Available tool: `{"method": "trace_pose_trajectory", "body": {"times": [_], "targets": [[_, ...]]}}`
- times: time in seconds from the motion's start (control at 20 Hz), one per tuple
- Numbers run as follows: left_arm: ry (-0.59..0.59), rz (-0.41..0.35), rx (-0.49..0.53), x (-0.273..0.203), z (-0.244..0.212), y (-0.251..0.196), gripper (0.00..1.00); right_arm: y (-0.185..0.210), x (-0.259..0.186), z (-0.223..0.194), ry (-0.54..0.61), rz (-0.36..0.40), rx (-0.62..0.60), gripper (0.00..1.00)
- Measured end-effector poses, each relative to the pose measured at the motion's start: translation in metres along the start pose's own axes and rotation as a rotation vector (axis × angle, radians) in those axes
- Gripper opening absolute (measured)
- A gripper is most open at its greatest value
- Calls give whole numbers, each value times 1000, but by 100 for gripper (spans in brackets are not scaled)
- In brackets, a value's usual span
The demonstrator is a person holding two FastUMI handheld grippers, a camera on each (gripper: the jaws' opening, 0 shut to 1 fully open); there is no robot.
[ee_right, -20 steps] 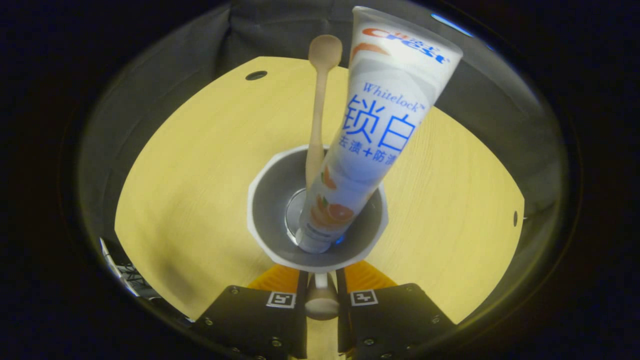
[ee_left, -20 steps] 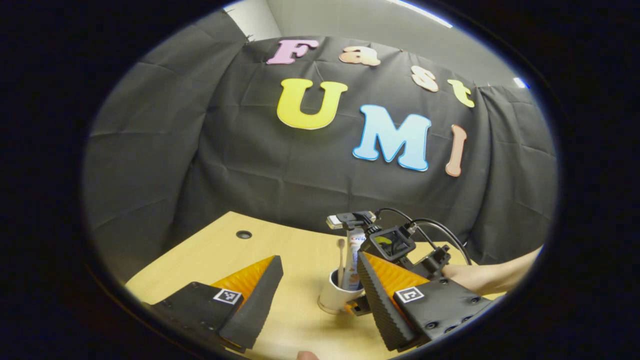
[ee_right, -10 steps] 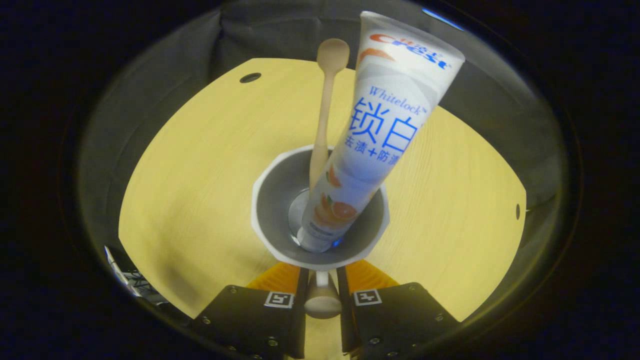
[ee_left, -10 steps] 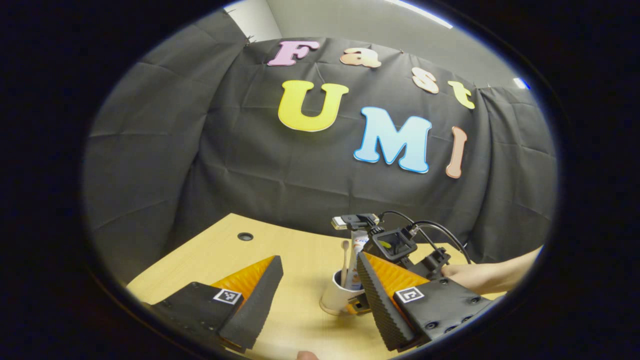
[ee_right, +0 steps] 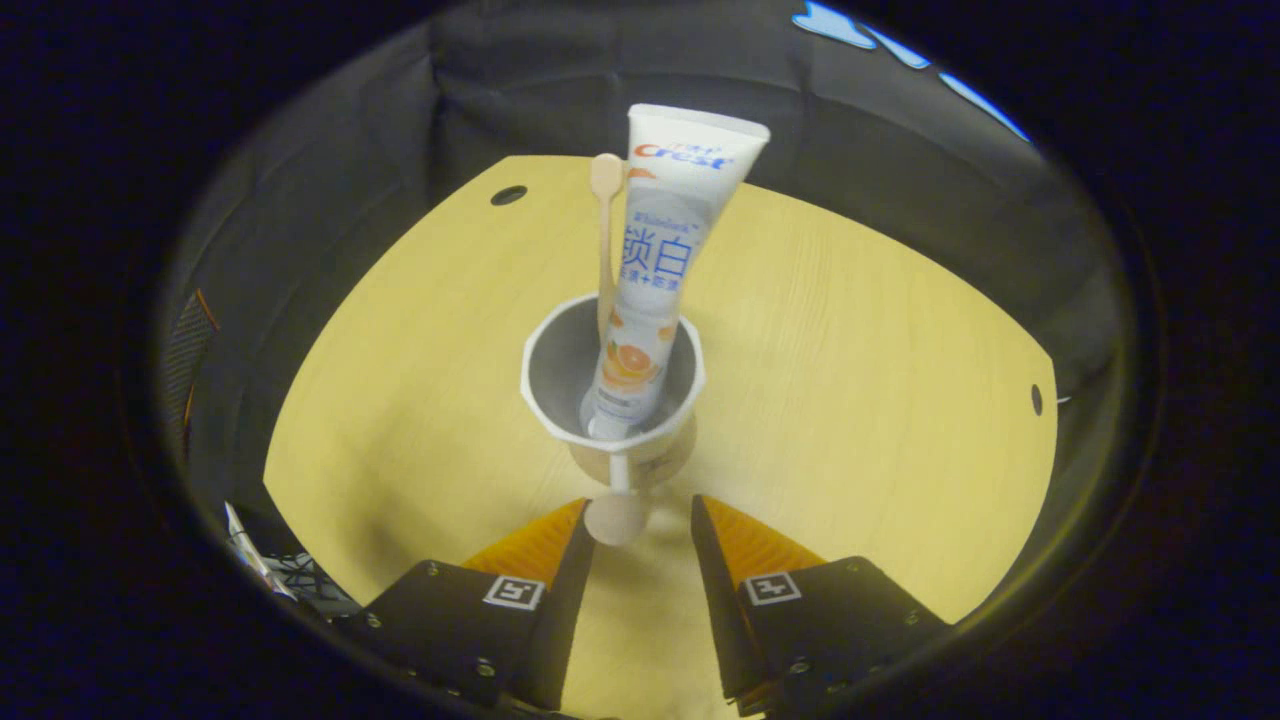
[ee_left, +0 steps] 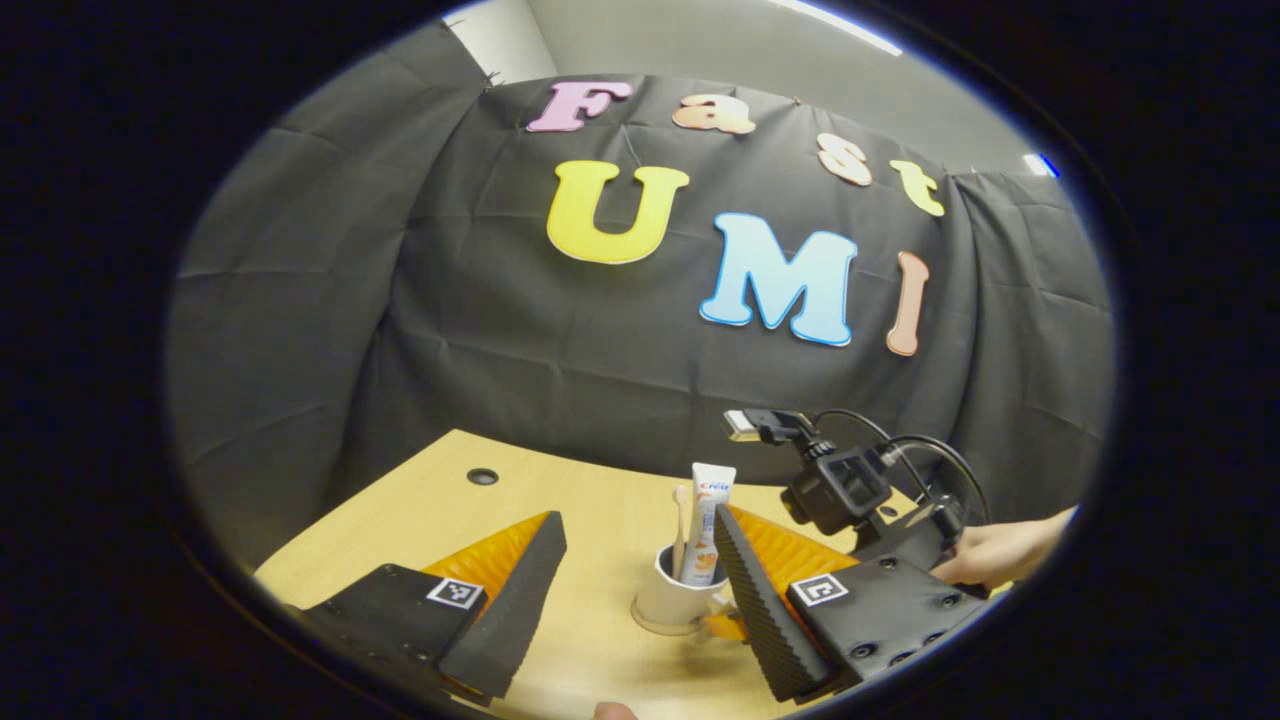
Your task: Put the toothbrush and toothpaste on the desktop into the cup, then pick up the cup and place it on the coaster on the desktop.
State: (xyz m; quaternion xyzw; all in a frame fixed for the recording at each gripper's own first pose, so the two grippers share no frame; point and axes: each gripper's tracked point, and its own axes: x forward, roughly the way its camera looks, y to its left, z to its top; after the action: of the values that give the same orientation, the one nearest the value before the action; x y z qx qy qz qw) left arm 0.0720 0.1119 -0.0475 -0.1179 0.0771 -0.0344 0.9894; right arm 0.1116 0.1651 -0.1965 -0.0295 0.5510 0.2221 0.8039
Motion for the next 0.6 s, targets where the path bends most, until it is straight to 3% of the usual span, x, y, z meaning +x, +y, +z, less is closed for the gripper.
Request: {"method": "trace_pose_trajectory", "body": {"times": [0.3,0.4,0.6], "targets": [[-8,-27,14,7,4,-27,94,-26,-35,-15,-84,-22,88,55],[-8,-34,18,9,5,-36,95,-34,-47,-18,-117,-25,124,62],[-18,-38,40,11,12,-50,95,-56,-71,-23,-197,-58,189,63]]}}
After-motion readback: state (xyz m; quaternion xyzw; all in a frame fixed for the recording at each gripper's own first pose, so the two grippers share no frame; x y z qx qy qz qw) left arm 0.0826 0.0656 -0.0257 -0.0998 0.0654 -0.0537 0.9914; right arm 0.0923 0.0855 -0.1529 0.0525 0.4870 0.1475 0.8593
